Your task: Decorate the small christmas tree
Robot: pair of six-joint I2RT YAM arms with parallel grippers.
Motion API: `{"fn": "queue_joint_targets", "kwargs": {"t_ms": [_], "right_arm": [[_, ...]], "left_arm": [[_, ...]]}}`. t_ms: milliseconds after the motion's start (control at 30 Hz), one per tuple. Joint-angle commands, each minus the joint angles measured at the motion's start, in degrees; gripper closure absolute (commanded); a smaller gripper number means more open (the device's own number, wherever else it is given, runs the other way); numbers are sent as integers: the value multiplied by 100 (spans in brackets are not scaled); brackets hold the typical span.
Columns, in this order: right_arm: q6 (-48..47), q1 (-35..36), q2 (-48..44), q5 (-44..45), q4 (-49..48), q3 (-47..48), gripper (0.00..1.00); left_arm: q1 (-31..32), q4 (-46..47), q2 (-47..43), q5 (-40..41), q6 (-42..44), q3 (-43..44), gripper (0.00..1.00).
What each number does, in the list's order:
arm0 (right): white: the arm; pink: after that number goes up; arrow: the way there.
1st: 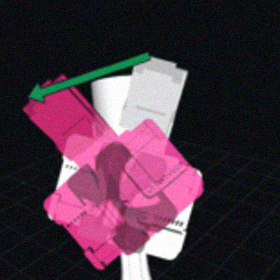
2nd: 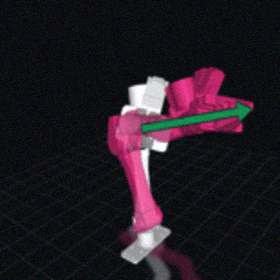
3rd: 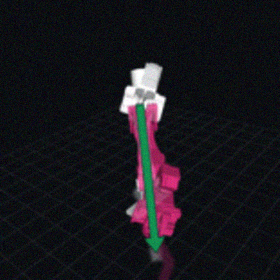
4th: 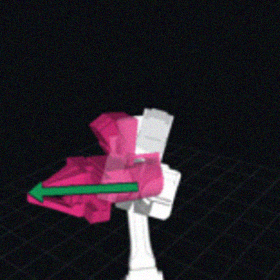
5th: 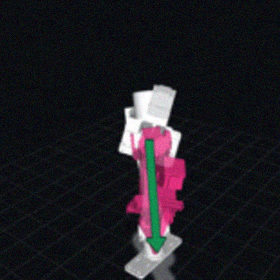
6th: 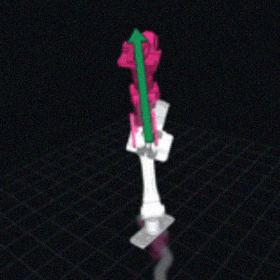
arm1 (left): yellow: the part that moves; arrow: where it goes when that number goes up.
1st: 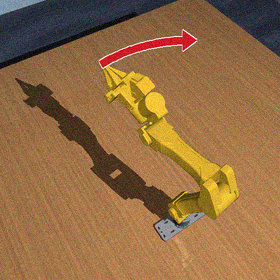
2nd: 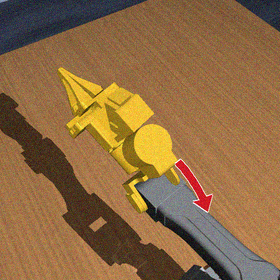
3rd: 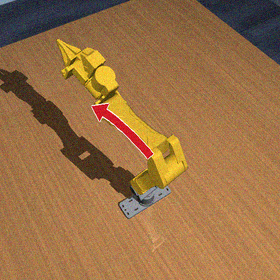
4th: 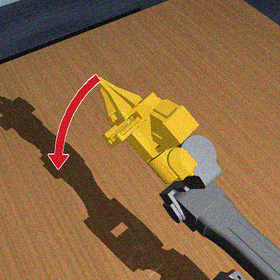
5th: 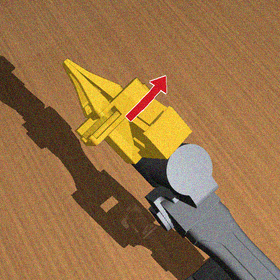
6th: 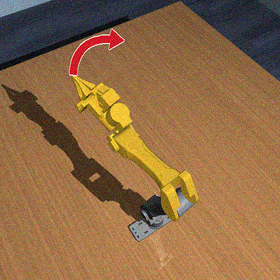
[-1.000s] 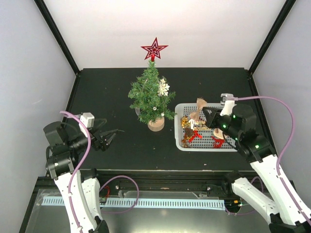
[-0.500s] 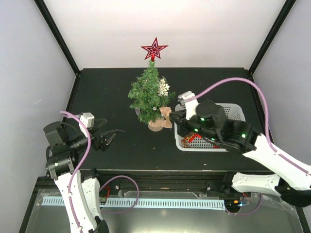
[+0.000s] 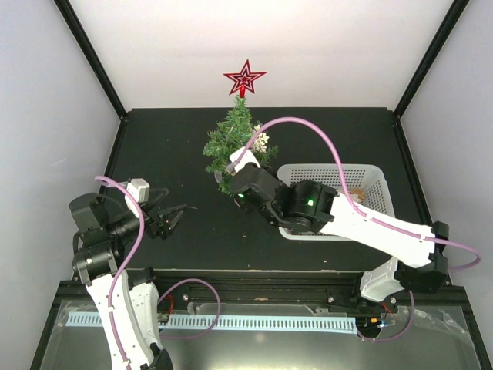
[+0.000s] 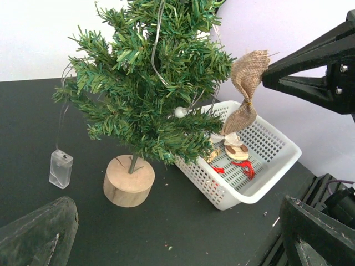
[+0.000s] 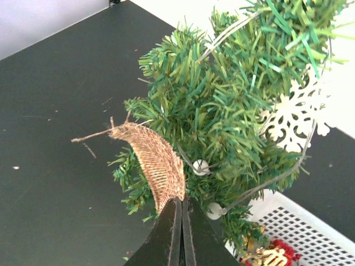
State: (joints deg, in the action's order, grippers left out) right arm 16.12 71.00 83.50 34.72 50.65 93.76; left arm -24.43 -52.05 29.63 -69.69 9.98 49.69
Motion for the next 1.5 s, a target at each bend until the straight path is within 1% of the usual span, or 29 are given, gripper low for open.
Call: {"fn": "queue_joint_targets", "kwargs": {"t_ms": [0, 167, 700, 1133, 1467], "right_arm": [[-373, 220, 368, 1075, 208, 458, 99], [-679, 366, 848, 1420, 255, 787, 99], [-1444, 364, 1740, 1709, -421, 898, 99], [-1570, 25, 2232, 1643, -653, 966, 99], [-1559, -167, 2574, 1739, -505, 1356, 99]], "left_arm": [[-54, 81, -31, 7, -80, 192, 1], [-54, 98, -56, -1, -101, 181, 1], [-96, 222, -239, -108, -215, 51, 1], [-135, 203, -279, -176, -181, 32, 1], [-150, 221, -238, -246, -174, 15, 1]]}}
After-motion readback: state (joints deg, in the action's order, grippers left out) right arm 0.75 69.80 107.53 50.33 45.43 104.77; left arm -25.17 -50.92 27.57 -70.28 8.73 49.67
